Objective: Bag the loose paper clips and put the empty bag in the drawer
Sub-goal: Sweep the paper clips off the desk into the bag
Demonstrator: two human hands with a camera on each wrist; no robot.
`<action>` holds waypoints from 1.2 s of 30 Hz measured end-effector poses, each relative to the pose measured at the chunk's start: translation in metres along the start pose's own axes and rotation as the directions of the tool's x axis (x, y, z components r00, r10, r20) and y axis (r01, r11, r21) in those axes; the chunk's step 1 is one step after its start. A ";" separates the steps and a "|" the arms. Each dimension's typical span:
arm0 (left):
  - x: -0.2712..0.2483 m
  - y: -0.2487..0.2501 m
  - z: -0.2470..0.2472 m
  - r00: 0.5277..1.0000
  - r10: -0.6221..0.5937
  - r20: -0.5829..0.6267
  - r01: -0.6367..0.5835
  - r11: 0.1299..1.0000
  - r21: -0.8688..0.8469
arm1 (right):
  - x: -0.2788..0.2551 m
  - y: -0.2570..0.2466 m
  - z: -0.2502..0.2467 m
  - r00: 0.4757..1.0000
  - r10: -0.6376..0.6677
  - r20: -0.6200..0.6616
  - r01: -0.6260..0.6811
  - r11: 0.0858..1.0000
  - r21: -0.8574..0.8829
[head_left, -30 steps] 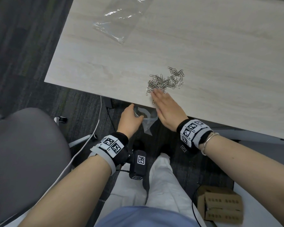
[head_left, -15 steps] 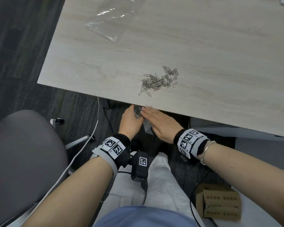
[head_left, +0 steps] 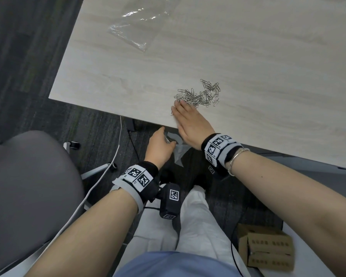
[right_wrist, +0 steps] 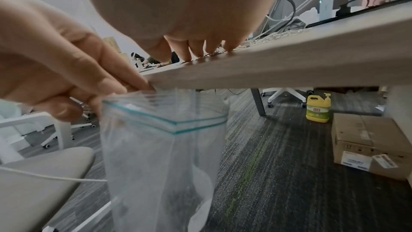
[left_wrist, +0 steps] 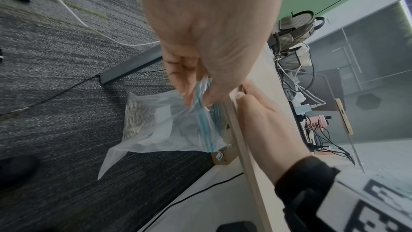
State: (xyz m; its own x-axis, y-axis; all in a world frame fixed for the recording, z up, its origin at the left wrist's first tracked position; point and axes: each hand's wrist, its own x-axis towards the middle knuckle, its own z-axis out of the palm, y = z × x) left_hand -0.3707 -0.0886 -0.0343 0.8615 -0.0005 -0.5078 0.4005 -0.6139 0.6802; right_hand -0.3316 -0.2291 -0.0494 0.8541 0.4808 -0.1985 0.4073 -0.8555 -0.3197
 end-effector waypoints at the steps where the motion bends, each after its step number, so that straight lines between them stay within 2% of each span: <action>1: 0.001 0.000 0.001 1.000 -0.001 0.003 0.001 1.000 -0.005 | -0.002 0.001 0.001 1.000 -0.012 0.009 0.012 1.000 -0.006; 8: 0.004 -0.005 0.004 0.999 0.037 -0.013 -0.038 0.998 -0.053 | -0.037 0.001 0.011 0.985 -0.166 0.042 0.164 0.985 0.053; 14: 0.003 -0.006 0.005 0.999 0.044 -0.002 -0.044 0.996 -0.077 | -0.055 0.000 0.016 0.962 -0.272 0.023 0.260 0.939 0.225; 16: 0.002 -0.005 0.005 0.999 0.050 -0.003 -0.050 0.996 -0.080 | -0.056 0.002 0.012 0.972 -0.233 -0.015 0.230 0.943 0.238; 19: 0.003 -0.006 0.005 0.999 0.046 -0.005 -0.046 0.997 -0.066 | -0.047 0.005 0.005 0.991 -0.118 -0.056 0.126 0.978 0.169; 24: 0.005 -0.006 0.006 0.999 0.042 -0.007 -0.042 0.998 -0.040 | -0.022 0.005 0.001 0.999 0.021 -0.037 -0.020 0.999 0.025; 27: 0.004 -0.006 0.007 0.999 0.050 -0.004 -0.050 0.998 -0.033 | -0.009 0.005 0.002 0.995 0.096 -0.009 -0.096 0.995 0.007; 31: 0.003 -0.003 0.010 0.999 0.049 -0.011 -0.050 0.997 -0.053 | -0.014 0.004 0.005 0.998 0.058 0.037 -0.057 0.997 -0.046; 36: 0.004 -0.002 0.015 0.999 0.038 0.000 -0.038 0.999 -0.022 | -0.047 0.000 0.014 0.994 -0.090 0.070 0.087 0.996 0.032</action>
State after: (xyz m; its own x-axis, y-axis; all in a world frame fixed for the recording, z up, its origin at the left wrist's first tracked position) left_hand -0.3727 -0.0990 -0.0452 0.8763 -0.0240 -0.4813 0.3741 -0.5957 0.7108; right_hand -0.3768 -0.2487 -0.0530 0.7895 0.5677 -0.2332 0.4700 -0.8036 -0.3652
